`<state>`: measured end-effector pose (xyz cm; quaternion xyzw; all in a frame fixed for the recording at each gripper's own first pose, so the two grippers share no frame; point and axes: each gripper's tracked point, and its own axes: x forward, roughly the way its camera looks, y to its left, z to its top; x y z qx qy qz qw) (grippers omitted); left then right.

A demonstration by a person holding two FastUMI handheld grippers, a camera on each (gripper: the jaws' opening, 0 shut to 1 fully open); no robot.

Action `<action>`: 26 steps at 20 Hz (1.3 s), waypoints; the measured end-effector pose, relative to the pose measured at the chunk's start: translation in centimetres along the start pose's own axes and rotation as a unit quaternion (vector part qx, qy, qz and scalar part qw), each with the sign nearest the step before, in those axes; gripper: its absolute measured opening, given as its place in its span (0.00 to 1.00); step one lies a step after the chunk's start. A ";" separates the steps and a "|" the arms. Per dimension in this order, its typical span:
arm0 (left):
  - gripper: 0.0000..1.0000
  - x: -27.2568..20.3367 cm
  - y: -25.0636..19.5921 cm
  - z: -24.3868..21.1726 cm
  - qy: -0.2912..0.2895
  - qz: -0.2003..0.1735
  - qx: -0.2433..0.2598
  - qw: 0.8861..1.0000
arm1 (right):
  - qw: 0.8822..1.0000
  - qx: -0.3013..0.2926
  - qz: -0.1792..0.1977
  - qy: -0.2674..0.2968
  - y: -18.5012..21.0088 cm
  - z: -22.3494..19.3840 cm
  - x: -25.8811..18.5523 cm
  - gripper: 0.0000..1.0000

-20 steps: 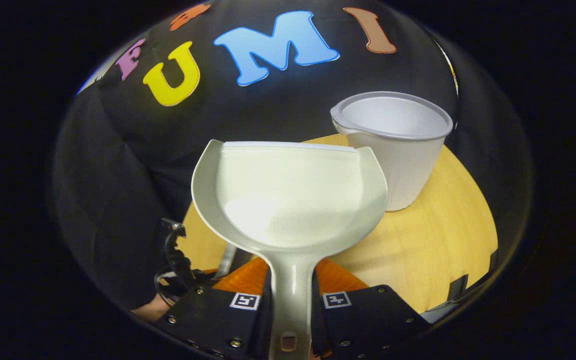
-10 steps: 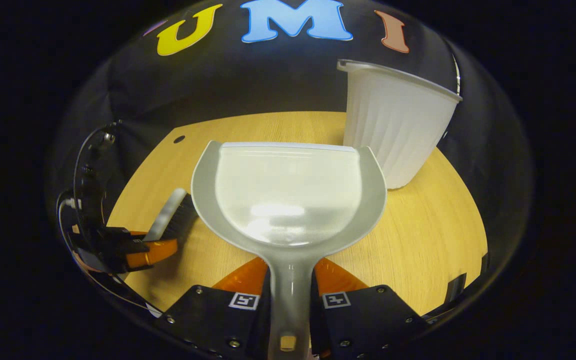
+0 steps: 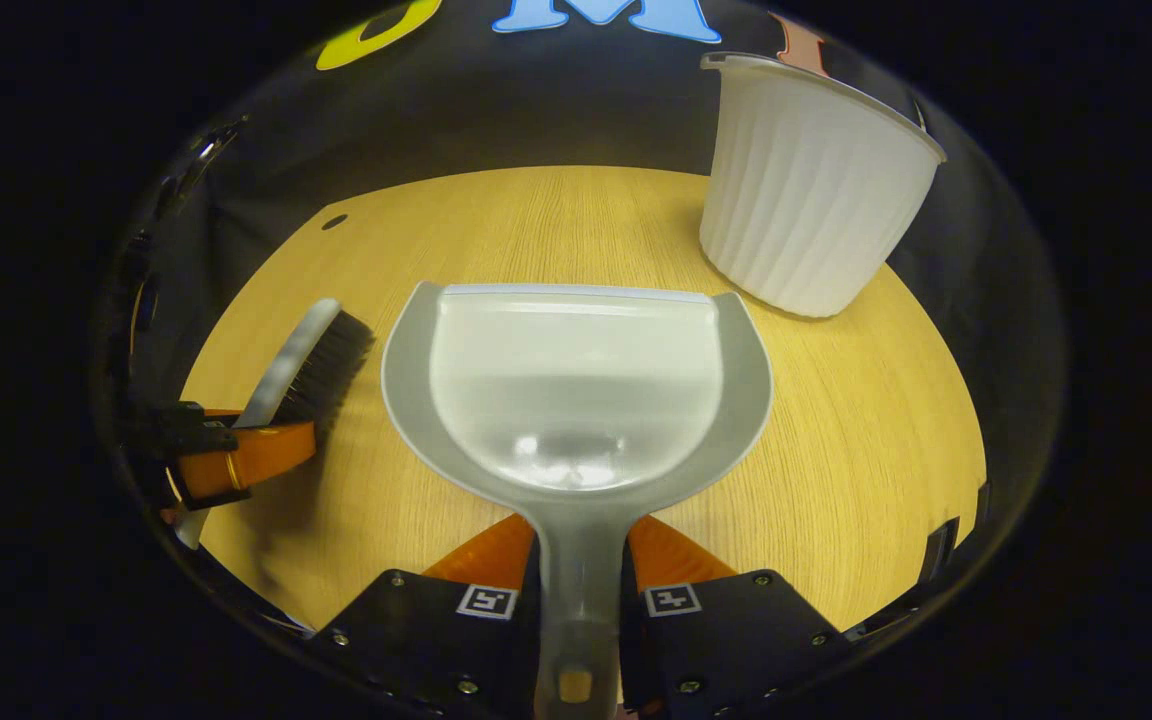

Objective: Pick up the small broom and dustpan from the desktop, sweep the trash into the dustpan with the broom, and then empty the trash into the garbage bin.

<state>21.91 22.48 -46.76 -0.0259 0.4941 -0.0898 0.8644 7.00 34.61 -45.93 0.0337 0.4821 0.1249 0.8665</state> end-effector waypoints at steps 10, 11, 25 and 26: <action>0.70 0.6 -4.8 3.4 -0.011 0.008 -0.004 1.000 | 1.000 -0.007 -0.008 0.010 0.1 -0.1 0.6 0.32; 0.77 0.4 -5.5 4.1 -0.015 0.008 -0.006 1.000 | 1.000 -0.006 -0.006 0.008 0.1 0.0 0.4 0.36; 0.96 -6.6 -9.4 15.8 -0.213 0.035 -0.022 0.976 | 0.995 -0.044 0.032 -0.079 -2.2 4.2 -6.2 0.99; 0.96 -7.4 -9.4 16.6 -0.231 0.041 -0.027 0.972 | 0.994 -0.049 0.033 -0.095 -2.4 5.1 -6.9 0.99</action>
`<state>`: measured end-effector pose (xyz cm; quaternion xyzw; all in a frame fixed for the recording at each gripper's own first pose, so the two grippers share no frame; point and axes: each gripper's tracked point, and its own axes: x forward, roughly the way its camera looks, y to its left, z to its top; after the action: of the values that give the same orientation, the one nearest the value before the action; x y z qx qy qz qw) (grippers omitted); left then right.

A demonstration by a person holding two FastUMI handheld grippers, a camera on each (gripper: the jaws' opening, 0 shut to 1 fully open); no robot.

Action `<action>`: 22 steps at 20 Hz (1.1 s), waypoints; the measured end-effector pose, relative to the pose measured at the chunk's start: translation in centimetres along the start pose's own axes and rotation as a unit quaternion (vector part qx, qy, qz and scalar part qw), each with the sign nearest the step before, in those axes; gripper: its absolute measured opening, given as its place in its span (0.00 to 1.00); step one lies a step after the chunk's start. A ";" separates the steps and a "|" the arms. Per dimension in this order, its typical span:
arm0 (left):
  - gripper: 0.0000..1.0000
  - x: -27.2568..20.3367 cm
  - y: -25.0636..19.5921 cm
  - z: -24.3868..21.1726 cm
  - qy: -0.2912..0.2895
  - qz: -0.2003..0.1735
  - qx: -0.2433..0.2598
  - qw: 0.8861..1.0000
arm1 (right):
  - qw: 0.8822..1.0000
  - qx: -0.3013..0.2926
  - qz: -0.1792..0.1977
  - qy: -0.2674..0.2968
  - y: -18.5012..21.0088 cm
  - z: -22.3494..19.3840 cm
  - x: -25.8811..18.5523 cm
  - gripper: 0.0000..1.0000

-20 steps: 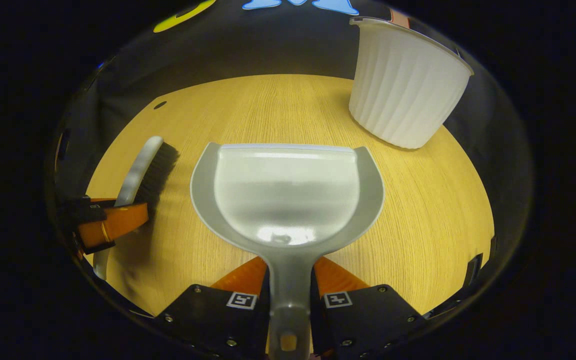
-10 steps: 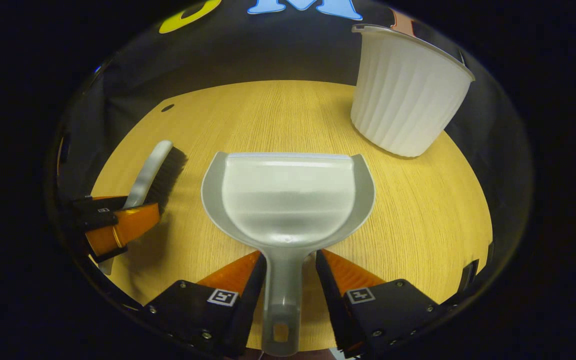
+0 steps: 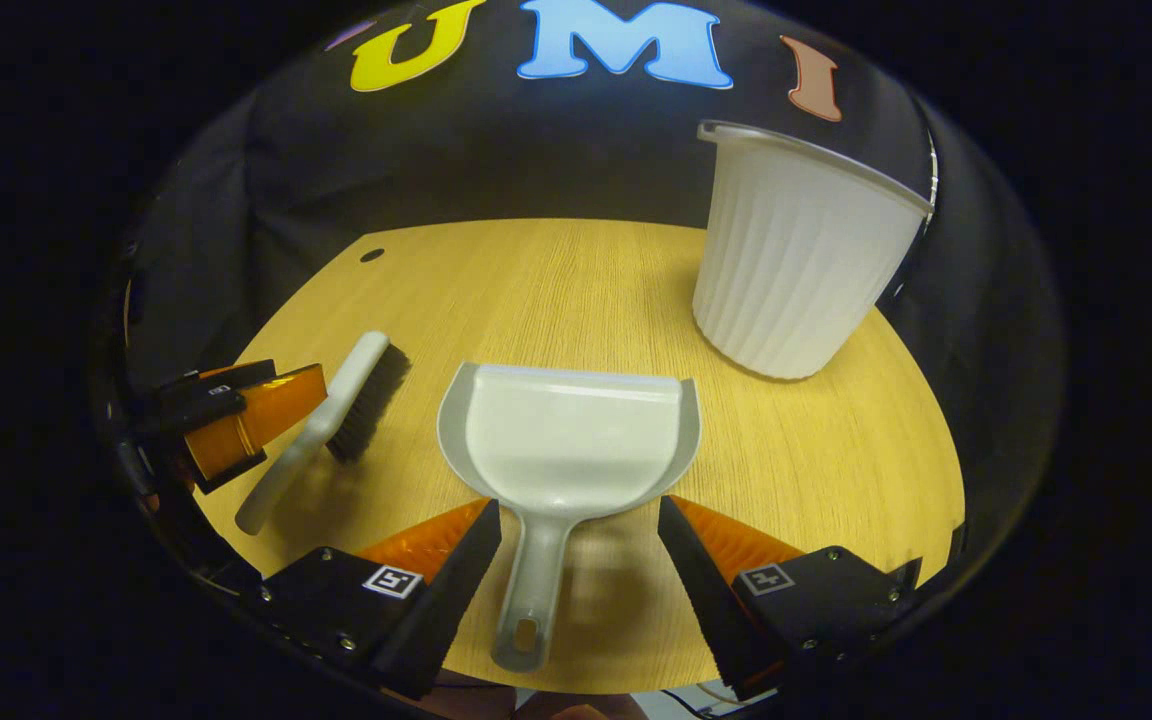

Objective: Pick up the small broom and dustpan from the desktop, sweep the trash into the dustpan with the broom, and then empty the trash into the garbage bin.

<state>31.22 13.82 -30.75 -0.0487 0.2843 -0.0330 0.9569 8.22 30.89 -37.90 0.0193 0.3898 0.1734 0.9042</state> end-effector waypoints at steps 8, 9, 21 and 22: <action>0.96 -5.0 -1.4 7.2 -0.122 0.046 -0.035 0.991 | 0.982 -0.074 -0.026 -0.170 -3.0 7.1 -4.0 0.99; 0.96 -5.6 -1.5 7.8 -0.134 0.053 -0.037 0.989 | 0.978 -0.080 -0.025 -0.191 -3.2 8.0 -4.3 0.99; 0.96 -12.1 -2.7 15.0 -0.264 0.028 -0.004 0.964 | 0.939 -0.103 -0.094 -0.314 -4.1 13.8 -10.1 0.96; 0.96 -12.2 -2.6 14.9 -0.268 0.025 -0.002 0.963 | 0.940 -0.102 -0.097 -0.311 -4.0 13.6 -10.0 0.96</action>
<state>29.07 13.46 -11.44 -0.0501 0.0190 0.0059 0.9985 12.74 25.26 -22.14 -0.0583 0.0698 0.1096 0.9898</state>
